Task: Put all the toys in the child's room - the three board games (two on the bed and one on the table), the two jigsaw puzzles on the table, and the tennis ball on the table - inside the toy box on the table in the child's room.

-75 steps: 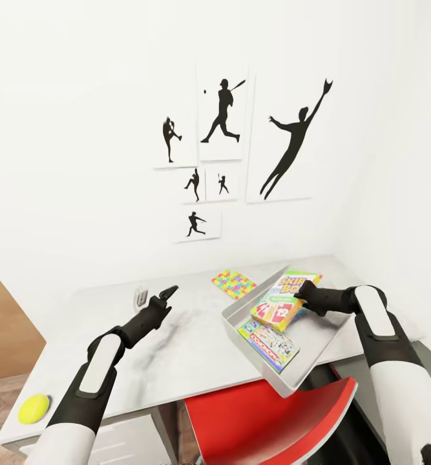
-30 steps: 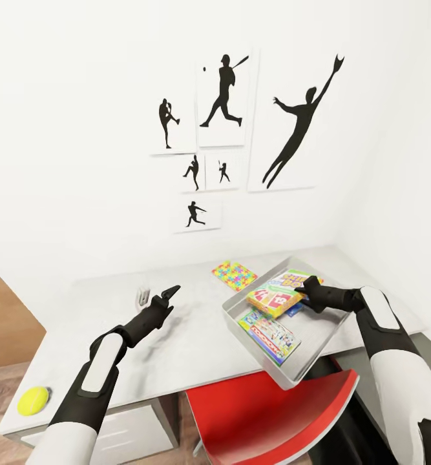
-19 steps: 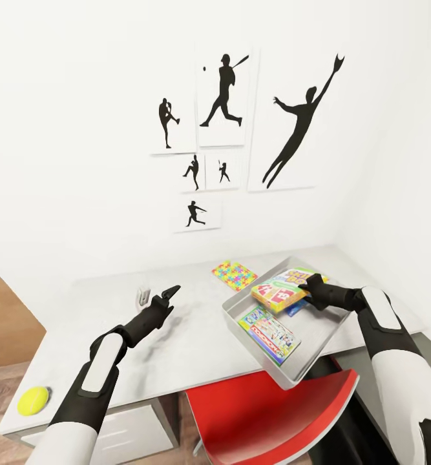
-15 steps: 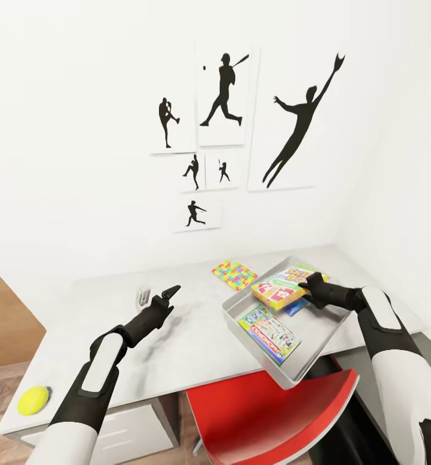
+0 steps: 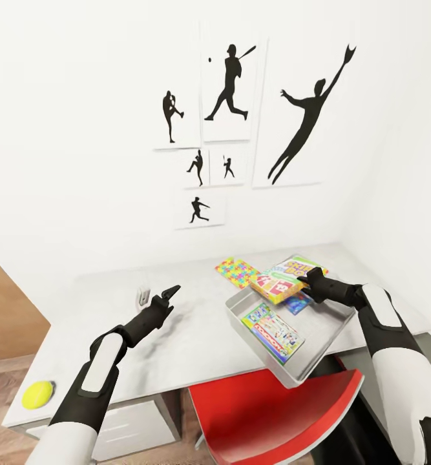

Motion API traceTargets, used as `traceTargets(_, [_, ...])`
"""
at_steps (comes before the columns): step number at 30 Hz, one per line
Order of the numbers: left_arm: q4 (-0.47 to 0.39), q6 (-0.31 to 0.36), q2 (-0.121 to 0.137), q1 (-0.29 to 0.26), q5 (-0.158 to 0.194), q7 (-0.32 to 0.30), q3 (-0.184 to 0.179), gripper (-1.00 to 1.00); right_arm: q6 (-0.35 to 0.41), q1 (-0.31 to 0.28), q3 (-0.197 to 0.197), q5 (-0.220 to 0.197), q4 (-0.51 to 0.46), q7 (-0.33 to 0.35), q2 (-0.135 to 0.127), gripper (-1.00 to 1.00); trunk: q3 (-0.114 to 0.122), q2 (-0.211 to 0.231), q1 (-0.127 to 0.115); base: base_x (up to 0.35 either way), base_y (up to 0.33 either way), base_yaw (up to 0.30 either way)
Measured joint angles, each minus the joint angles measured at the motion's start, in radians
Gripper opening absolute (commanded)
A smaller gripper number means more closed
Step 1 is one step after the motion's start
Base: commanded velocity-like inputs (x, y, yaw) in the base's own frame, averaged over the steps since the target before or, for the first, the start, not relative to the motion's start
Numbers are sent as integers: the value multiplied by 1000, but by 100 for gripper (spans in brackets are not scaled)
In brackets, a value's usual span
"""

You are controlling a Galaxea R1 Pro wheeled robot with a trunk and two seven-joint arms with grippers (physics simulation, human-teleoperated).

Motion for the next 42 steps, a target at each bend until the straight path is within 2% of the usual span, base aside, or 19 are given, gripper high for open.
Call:
traceTargets(7, [-1, 0, 4, 0, 1, -2, 1, 100, 33, -17, 3, 3, -1, 4, -7, -100, -10, 0, 0, 0, 0, 87])
traceTargets(14, [-1, 0, 6, 0, 2, -3, 1, 100, 92, -25, 3, 7, -2, 4, -41, -100, -21, 0, 0, 0, 0, 94])
traceTargets(24, [-1, 0, 5, 0, 3, -3, 2, 100, 122, -30, 4, 10, -4, -3, -75, -100, -34, 0, 0, 0, 0, 87])
traceTargets(28, [-1, 0, 5, 0, 3, -3, 1, 100, 129, -30, 4, 21, -8, -5, -105, -100, -36, 0, 0, 0, 0, 33])
traceTargets(29, [-1, 0, 5, 0, 3, -3, 1, 100, 129, -29, 4, 19, -8, -5, -106, -100, -37, 0, 0, 0, 0, 22])
traceTargets(35, [-1, 0, 5, 0, 2, -2, 2, 100, 132, -26, 4, 26, -22, -6, -162, -100, -38, 0, 0, 0, 0, 11])
traceTargets(42, [-1, 0, 5, 0, 2, -2, 1, 100, 132, -24, 5, 26, -27, -9, -180, -100, -39, 0, 0, 0, 0, 4])
